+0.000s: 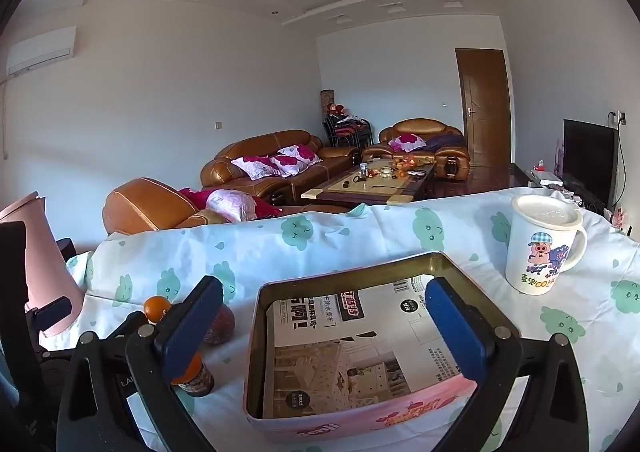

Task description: Organize fruits

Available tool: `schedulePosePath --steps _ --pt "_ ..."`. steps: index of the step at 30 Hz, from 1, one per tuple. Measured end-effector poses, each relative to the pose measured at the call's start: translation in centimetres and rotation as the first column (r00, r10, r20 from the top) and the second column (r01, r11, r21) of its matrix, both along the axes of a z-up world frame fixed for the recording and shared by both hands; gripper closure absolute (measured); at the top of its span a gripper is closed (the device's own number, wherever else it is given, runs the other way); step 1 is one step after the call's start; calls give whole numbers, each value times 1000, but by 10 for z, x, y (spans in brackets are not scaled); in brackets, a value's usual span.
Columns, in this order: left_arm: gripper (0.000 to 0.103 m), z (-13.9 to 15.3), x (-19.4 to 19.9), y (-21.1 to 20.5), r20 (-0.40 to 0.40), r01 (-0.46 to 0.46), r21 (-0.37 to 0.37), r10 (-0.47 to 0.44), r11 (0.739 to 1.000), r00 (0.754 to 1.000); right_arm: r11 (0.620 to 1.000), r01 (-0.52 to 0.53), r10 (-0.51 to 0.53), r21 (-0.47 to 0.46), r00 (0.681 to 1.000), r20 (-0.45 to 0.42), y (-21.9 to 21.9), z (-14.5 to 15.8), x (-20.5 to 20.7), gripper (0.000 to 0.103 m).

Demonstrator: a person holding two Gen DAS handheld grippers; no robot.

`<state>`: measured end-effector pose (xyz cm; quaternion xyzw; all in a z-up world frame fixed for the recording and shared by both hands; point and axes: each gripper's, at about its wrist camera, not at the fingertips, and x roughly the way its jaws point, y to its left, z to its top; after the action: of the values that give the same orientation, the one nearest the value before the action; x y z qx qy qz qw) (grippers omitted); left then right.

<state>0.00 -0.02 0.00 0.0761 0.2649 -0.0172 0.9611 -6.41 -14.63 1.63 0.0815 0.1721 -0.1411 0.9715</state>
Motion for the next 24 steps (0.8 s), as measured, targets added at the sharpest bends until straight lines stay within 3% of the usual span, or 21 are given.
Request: schedulePosePath --steps 1,6,11,24 --pt "0 0 0 0 1 -4 -1 4 1000 1000 1000 -2 1 -26 999 -33 1 0 1 1" --pt "0 -7 1 5 0 1 -15 -1 1000 1000 1000 -1 0 -10 1000 -16 -1 1 -1 1" --pt "0 0 -4 11 13 33 -85 -32 996 999 1000 -9 9 -14 1000 -19 3 -1 1 1" --pt "0 0 -7 15 19 -5 -52 6 999 1000 999 -21 21 -40 1000 -18 8 -1 1 1"
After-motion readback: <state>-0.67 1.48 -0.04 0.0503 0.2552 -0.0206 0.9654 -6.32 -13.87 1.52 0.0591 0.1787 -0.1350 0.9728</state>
